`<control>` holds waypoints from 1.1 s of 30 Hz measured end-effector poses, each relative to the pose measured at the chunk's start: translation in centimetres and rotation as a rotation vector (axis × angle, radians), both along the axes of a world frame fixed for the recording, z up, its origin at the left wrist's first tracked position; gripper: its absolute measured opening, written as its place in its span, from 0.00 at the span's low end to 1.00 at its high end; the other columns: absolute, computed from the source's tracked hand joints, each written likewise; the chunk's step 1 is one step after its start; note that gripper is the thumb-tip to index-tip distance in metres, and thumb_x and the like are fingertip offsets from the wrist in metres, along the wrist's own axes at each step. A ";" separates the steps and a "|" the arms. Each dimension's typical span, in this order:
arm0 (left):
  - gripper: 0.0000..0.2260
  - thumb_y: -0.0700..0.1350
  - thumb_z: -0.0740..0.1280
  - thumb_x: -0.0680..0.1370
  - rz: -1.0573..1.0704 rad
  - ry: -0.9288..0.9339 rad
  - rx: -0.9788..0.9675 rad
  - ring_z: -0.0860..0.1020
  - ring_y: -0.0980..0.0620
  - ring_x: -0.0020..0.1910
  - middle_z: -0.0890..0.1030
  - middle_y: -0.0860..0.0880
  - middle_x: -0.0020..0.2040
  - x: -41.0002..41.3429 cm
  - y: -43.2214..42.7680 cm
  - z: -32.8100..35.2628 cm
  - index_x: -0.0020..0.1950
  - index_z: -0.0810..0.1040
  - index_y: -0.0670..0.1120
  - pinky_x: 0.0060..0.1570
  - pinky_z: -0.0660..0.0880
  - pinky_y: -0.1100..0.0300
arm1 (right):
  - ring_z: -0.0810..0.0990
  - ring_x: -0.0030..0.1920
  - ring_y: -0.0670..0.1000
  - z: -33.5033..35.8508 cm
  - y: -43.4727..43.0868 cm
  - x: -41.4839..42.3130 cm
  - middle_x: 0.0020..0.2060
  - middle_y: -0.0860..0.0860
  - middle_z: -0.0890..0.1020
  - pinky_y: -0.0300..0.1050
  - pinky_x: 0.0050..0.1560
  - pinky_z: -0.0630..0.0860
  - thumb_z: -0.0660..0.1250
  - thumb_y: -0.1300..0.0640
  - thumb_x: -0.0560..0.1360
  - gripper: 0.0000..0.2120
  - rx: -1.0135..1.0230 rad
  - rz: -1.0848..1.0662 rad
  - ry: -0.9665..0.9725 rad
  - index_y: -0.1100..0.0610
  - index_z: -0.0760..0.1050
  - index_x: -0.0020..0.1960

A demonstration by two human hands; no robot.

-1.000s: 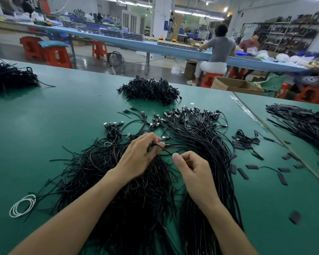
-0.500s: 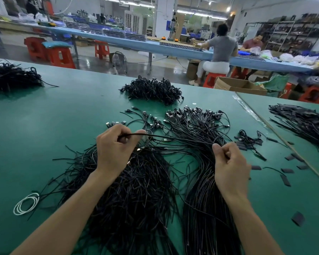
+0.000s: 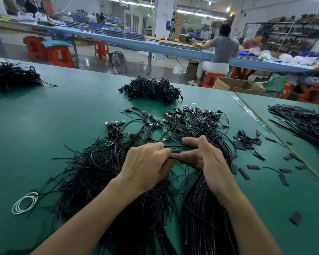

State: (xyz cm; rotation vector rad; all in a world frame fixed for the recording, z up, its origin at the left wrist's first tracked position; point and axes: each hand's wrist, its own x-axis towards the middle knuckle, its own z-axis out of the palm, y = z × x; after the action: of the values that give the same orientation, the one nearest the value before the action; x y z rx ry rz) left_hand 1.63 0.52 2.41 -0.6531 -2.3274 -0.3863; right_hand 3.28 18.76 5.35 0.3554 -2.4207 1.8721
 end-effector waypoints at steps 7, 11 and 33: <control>0.14 0.56 0.59 0.79 -0.034 -0.189 0.152 0.69 0.57 0.29 0.71 0.58 0.34 -0.2 -0.5 -0.8 0.39 0.72 0.49 0.29 0.62 0.67 | 0.75 0.28 0.43 -0.5 0.0 0.0 0.30 0.41 0.81 0.36 0.27 0.68 0.68 0.49 0.79 0.07 0.373 -0.011 0.150 0.47 0.83 0.45; 0.10 0.47 0.67 0.78 -0.060 -0.274 0.658 0.72 0.56 0.26 0.75 0.54 0.30 -1.0 -2.5 -0.7 0.38 0.76 0.46 0.24 0.66 0.68 | 0.68 0.25 0.44 -1.4 1.8 -1.0 0.30 0.49 0.80 0.39 0.27 0.66 0.65 0.48 0.79 0.10 0.202 -0.299 0.186 0.47 0.82 0.43; 0.17 0.59 0.65 0.77 -0.892 -1.231 1.490 0.60 0.60 0.22 0.64 0.57 0.25 2.3 -2.6 3.0 0.33 0.77 0.49 0.18 0.60 0.69 | 0.69 0.22 0.42 -4.7 -1.2 -1.2 0.22 0.44 0.76 0.33 0.24 0.63 0.66 0.54 0.79 0.12 0.350 -0.180 -0.042 0.51 0.82 0.39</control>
State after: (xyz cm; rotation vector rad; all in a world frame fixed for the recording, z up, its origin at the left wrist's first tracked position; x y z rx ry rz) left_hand 3.92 -2.12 5.45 -0.5960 -1.5147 -3.1206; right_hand 2.06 17.58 0.63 0.1076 -2.7040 1.3983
